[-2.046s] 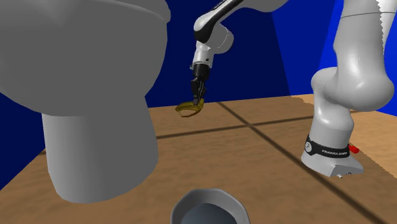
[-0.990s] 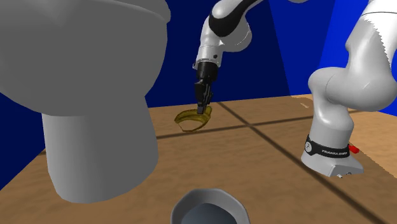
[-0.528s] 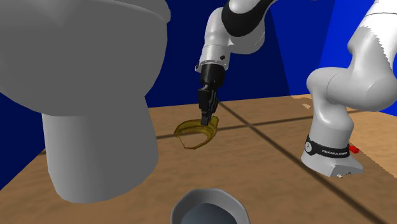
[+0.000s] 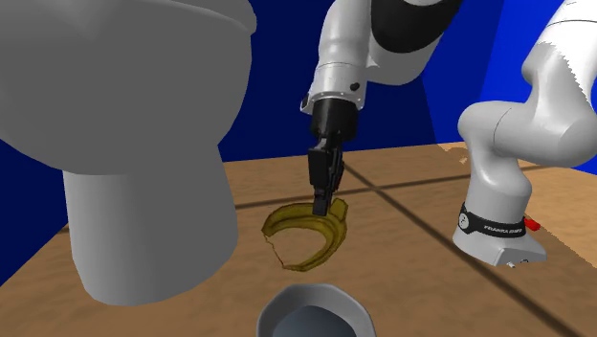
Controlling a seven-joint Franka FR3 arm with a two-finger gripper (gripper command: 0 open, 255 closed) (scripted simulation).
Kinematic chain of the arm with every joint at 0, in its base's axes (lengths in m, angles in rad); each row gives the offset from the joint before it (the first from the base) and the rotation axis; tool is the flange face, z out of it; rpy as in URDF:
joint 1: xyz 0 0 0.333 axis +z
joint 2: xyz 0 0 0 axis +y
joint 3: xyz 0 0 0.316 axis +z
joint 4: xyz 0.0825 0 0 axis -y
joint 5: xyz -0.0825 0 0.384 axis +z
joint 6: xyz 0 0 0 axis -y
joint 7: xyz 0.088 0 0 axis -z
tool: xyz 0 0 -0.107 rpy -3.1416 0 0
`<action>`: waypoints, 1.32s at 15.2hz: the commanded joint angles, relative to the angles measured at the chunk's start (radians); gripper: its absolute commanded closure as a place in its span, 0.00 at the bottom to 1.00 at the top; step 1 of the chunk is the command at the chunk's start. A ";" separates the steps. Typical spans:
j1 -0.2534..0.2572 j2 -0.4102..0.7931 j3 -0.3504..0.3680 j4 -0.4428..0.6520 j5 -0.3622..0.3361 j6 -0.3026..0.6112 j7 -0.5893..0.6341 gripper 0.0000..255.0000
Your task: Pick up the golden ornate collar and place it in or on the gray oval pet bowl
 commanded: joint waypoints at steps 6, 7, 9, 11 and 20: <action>0.090 0.060 0.150 0.045 0.050 0.107 0.173 1.00; 0.100 0.073 0.171 0.055 0.052 0.122 0.199 1.00; 0.119 0.105 0.218 0.083 0.050 0.154 0.258 1.00; 0.127 0.125 0.217 0.074 0.070 0.182 0.237 1.00; 0.163 0.232 0.214 0.050 0.185 0.303 0.115 1.00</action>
